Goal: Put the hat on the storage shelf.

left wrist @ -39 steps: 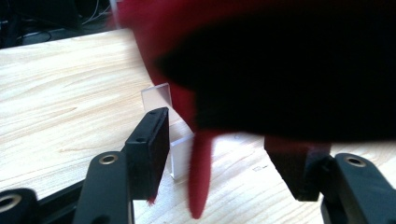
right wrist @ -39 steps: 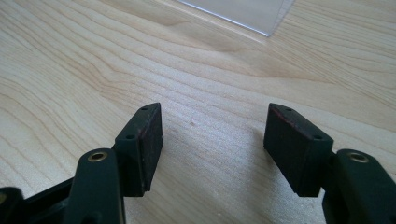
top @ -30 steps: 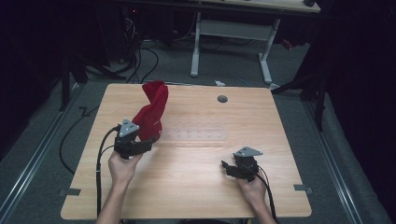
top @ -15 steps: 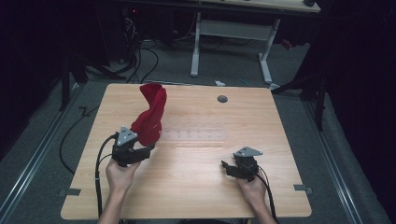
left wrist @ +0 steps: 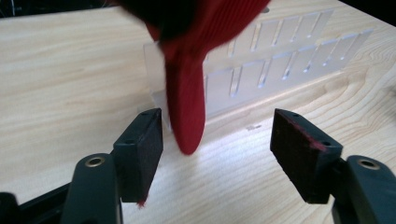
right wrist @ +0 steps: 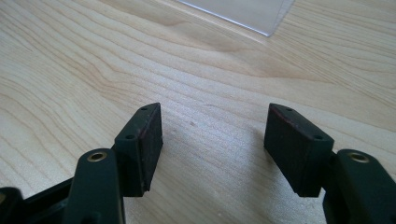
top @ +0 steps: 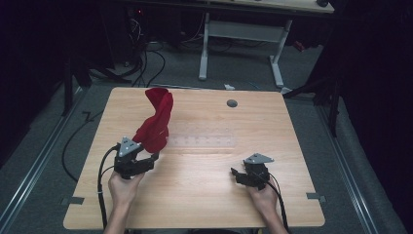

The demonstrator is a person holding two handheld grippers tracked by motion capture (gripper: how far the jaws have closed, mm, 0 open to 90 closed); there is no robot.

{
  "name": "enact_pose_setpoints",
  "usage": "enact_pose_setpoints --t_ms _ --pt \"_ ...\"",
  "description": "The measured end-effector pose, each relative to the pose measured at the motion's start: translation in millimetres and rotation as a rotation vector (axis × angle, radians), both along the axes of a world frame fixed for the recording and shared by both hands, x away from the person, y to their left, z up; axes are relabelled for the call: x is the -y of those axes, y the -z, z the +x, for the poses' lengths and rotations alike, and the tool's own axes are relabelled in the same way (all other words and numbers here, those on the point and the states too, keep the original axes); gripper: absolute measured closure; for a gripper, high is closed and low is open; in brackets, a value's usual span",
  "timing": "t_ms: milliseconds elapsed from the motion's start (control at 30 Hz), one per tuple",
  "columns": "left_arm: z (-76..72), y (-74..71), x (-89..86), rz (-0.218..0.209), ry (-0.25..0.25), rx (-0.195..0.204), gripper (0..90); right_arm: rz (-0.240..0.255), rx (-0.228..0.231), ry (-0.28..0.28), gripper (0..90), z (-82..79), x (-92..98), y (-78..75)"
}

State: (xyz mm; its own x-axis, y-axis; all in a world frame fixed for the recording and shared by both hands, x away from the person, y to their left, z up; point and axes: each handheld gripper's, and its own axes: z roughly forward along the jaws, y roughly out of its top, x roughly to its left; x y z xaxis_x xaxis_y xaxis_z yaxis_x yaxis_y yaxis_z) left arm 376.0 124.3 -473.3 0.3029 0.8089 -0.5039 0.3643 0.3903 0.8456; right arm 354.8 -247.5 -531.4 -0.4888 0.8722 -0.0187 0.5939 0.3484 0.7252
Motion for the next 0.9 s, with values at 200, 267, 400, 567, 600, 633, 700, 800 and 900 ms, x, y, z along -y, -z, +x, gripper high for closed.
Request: enact_pose_setpoints --t_ms 200,267,400,567,600,633,700,800,900 --pt "-7.6 15.4 0.6 -0.002 -0.001 -0.03 33.9 0.0 0.0 0.0 37.3 0.0 0.0 0.0" --pt "-9.7 22.4 2.2 0.008 0.0 -0.045 33.9 0.0 0.0 0.0 37.3 0.0 -0.1 0.0" --pt "-12.5 37.7 8.6 0.022 0.012 -0.081 34.0 0.0 0.0 0.0 37.3 0.0 -0.1 0.0" --pt "-14.5 52.9 18.7 0.062 0.031 -0.113 33.9 0.0 -0.001 0.0 37.3 -0.1 -0.1 0.0" --pt "-14.7 55.8 21.4 0.077 0.033 -0.116 33.9 0.0 0.0 0.0 37.2 0.0 -0.1 0.0" --pt "-14.8 57.4 23.1 0.084 0.032 -0.117 33.9 0.0 0.0 0.0 37.3 0.0 -0.1 0.0" --pt "-15.0 62.4 27.3 0.113 0.04 -0.121 33.7 0.0 -0.001 0.0 37.2 -0.1 -0.1 0.0" --pt "-15.6 71.8 32.6 0.164 0.045 -0.117 33.1 0.0 -0.001 0.0 37.3 -0.1 -0.1 0.0" --pt "-16.9 73.1 34.5 0.168 0.037 -0.102 31.7 0.0 -0.001 0.0 37.2 -0.1 -0.1 0.0"
